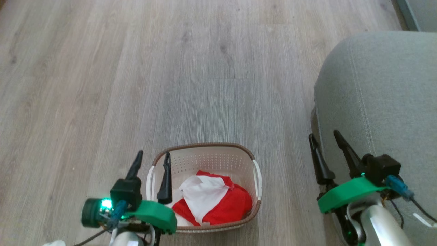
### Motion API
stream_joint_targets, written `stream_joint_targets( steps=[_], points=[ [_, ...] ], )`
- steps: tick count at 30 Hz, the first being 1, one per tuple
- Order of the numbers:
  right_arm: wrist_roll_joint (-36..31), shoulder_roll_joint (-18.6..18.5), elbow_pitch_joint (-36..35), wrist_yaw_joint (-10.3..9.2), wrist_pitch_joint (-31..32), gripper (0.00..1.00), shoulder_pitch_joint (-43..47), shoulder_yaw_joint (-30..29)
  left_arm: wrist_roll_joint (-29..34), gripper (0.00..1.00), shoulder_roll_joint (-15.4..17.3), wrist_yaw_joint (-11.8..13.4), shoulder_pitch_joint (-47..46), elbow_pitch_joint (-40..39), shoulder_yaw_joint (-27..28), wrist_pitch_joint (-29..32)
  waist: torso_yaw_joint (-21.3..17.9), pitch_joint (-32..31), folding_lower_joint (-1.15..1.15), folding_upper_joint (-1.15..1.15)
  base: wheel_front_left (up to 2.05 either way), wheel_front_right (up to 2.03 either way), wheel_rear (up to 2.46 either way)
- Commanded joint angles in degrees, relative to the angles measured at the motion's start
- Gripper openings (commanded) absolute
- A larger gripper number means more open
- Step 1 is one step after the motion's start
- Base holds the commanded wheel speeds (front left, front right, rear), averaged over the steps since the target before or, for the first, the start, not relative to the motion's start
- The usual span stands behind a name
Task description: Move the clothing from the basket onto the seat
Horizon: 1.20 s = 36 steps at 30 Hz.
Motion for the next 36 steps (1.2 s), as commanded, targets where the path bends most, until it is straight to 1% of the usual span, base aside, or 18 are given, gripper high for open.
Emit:
stream_joint_targets(
  steps=[1,6,10,11,16,21,25,26,29,31,36],
  points=[
    [-0.4,-0.87,-0.81,0.0,-0.58,1.0,-3.48,0.69,-0.53,1.0,-0.36,-0.48,-2.28,-0.55,1.25,-0.56,-0.31,0.92,0.0,0.0,0.0,0.0,0.0],
    [-1.79,-2.68,1.59,0.0,-0.58,1.0,-5.35,0.59,-2.03,1.0,-0.36,-1.7,-4.38,4.44,-0.78,-0.56,-0.74,5.04,0.0,0.0,0.0,0.0,0.0],
    [-2.8,-4.53,1.09,0.0,-0.58,1.0,-7.29,0.39,-2.96,1.0,-0.37,-2.2,-8.3,9.31,-3.18,-0.56,-0.84,11.0,0.0,0.0,0.0,0.0,0.0],
    [-3.32,-5.56,0.34,0.0,-0.58,1.0,-8.17,0.39,-3.38,1.0,-0.37,-2.57,-10.66,12.06,-4.77,-0.56,-0.95,14.28,0.0,0.0,0.0,0.0,0.0],
    [-4.29,-8.17,-2.95,0.0,-0.58,1.0,-9.85,0.55,-3.86,1.0,-0.37,-3.38,-17.69,19.96,-9.42,-0.56,-1.48,22.9,0.0,0.0,0.0,0.0,0.0],
    [-4.58,-10.07,-6.75,0.0,-0.58,1.0,-10.93,0.94,-4.59,1.0,-0.37,-4.5,-25.35,29.02,-14.63,-0.56,-2.96,31.06,0.0,0.0,0.0,0.0,0.0],
    [-4.55,-10.06,-9.57,0.0,-0.58,1.0,-11.67,0.63,-4.68,1.0,-0.37,-5.6,-31.6,36.62,-19.11,-0.56,-4.4,36.4,0.0,0.0,0.0,0.0,0.0],
    [-4.55,-10.06,-9.57,0.0,-0.58,1.0,-11.67,0.63,-4.68,1.0,-0.37,-5.6,-31.6,36.62,-19.11,-0.56,-4.4,36.4,0.0,0.0,0.0,0.0,0.0],
    [-4.29,-9.36,-11.29,0.0,-0.58,1.0,-12.24,0.83,-3.43,1.0,-0.37,-6.48,-36.66,42.85,-23.69,-0.56,-5.31,40.16,0.0,0.0,0.0,0.0,0.0],
    [-4.8,-9.07,-12.16,0.0,-0.58,1.0,-12.65,1.92,-3.73,1.0,-0.37,-7.07,-39.43,46.0,-26.0,-0.56,-5.95,42.27,0.0,0.0,0.0,0.0,0.0],
    [-5.28,-7.59,-13.92,0.0,-0.58,1.0,-13.67,3.02,-5.67,1.0,-0.37,-9.46,-45.02,52.78,-31.54,0.1,-7.66,46.46,0.0,0.0,0.0,0.0,0.0]
  ],
)
